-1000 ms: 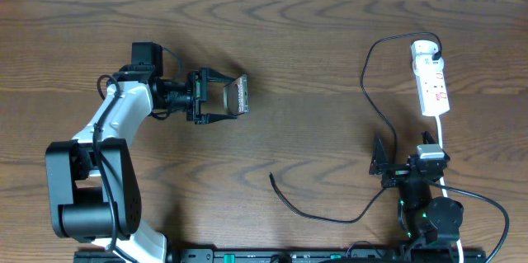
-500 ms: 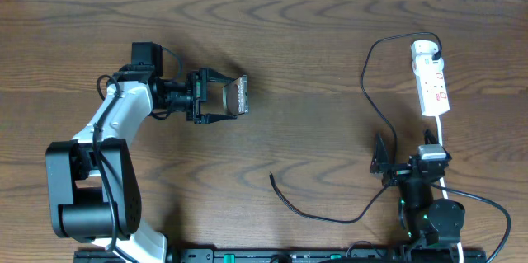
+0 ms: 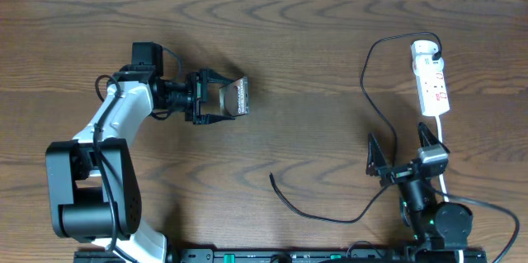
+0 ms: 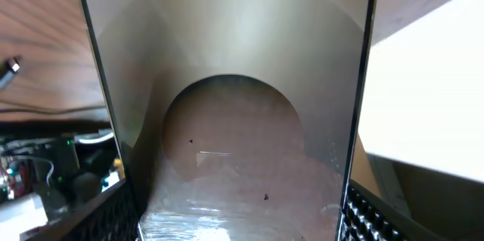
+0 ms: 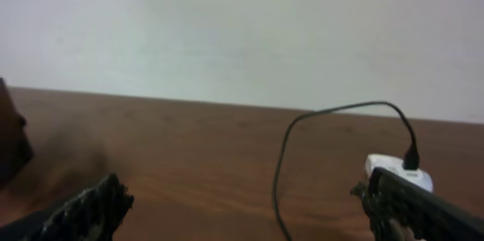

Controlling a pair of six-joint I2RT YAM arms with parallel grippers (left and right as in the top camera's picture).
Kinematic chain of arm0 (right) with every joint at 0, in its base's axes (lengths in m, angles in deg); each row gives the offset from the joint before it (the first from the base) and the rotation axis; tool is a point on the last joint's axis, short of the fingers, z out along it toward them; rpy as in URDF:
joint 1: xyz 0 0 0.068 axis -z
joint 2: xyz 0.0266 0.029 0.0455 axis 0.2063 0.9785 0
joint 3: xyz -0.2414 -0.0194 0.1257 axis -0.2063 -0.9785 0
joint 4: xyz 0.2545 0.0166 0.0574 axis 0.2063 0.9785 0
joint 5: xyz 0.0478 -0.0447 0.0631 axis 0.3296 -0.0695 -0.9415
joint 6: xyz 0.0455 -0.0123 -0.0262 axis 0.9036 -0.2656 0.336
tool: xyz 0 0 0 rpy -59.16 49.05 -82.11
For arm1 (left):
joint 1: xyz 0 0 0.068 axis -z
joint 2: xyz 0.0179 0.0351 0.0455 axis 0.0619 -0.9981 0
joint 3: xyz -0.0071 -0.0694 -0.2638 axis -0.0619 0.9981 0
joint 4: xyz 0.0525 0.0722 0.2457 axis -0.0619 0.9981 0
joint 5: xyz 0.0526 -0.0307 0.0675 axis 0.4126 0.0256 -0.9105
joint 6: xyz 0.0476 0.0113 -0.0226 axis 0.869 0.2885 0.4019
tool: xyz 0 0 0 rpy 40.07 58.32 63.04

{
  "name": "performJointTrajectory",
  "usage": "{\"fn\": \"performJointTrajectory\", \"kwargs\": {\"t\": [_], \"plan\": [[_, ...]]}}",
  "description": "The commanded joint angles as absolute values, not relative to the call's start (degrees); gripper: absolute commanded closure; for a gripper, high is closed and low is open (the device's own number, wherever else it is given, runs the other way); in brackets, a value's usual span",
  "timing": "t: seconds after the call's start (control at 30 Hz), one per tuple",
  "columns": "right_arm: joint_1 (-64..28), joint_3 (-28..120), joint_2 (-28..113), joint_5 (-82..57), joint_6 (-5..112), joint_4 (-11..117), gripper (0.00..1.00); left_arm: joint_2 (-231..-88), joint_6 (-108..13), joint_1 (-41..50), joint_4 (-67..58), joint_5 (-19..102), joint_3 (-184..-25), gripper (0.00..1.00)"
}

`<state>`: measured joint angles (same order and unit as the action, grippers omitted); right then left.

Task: Plug charger to phone and switch on socket
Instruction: 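Move the right gripper from rest toward the phone held by left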

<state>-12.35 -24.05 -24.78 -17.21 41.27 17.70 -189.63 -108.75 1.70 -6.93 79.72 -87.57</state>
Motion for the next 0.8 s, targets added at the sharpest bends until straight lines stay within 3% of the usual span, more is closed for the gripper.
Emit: {"fn": "performJointTrajectory", "kwargs": {"t": [0.0,0.27,0.53,0.77], "plan": [[-12.70,-13.95,-17.57,-18.93,41.92,21.44,0.01,-187.82,-108.66,3.12,-6.99,76.26,-88.47,0.93],[-12.70,5.83,9.86,-30.23,41.81,30.21,0.01,-187.82,-108.66,5.35,-6.97,69.29,-88.47,0.93],[-12.77,27.91,37.12,-53.38,43.52,44.13,0.01,-187.82,-108.62,6.92,-6.97,61.90,-88.47,0.93],[-12.75,31.99,50.14,-75.70,46.34,35.84,0.01,-187.82,-108.64,7.99,-6.77,56.83,-88.49,0.93]]}}
